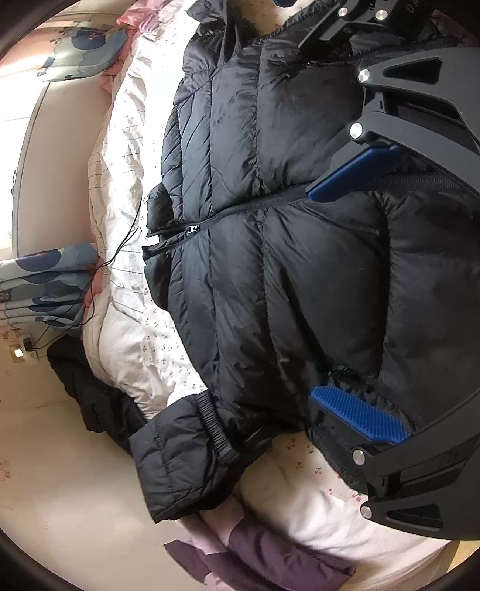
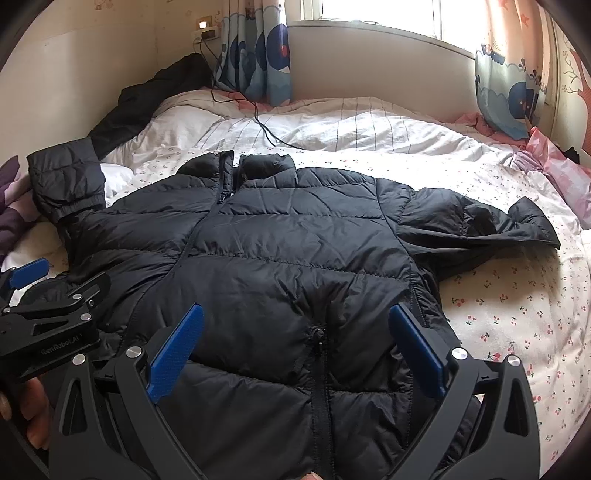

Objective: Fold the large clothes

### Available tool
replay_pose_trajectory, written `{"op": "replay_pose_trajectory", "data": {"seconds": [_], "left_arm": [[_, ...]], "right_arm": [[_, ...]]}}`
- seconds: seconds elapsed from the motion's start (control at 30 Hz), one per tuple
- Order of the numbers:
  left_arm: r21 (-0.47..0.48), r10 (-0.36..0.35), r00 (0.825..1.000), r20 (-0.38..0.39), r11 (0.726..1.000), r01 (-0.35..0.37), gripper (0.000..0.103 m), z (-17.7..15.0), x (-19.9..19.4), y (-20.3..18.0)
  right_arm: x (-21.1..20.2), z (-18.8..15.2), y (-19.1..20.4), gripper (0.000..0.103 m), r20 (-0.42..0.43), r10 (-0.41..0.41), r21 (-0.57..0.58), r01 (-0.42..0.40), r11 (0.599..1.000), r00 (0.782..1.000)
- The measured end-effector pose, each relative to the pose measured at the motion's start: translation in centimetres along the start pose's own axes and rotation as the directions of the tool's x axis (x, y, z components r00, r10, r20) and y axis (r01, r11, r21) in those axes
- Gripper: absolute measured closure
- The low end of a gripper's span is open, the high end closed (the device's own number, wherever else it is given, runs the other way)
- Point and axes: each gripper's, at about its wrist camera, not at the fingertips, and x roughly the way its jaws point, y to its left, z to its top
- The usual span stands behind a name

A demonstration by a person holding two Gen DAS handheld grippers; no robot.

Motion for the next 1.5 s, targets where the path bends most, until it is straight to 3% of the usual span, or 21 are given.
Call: {"op": "replay_pose_trajectory", "data": {"seconds": [0.8, 1.07, 1.27, 1.5], "left_arm": [[-0.036, -0.060, 0.998, -0.010, 0.998, 0.060, 0.007, 1.2, -0.1, -1.0], [-0.055, -0.077, 0.997, 0.002, 0.995, 0.077, 0.007, 2.3, 0.0, -1.9], [-0.041, -0.080, 0.997, 0.007, 0.996, 0.081, 0.007, 2.5, 0.0, -2.8], [-0.029, -0.064, 0.998, 0.007, 0.998, 0.064, 0.007, 2.5, 0.3, -3.2]], "right_arm": [[0.2, 0.6, -1.4, 0.006, -0.001, 0.056, 0.027, -0.056, 0.998, 0.998], [0.1, 2.2, -7.2, 0.006, -0.003, 0.084, 0.187, -0.082, 0.979, 0.996], [0.2, 2.5, -10.2, 0.006, -0.014, 0.087, 0.236, -0.081, 0.968, 0.996], [-0.2, 3.0, -18.8, 0.006, -0.022, 0.051, 0.324, -0.041, 0.945, 0.998]]}}
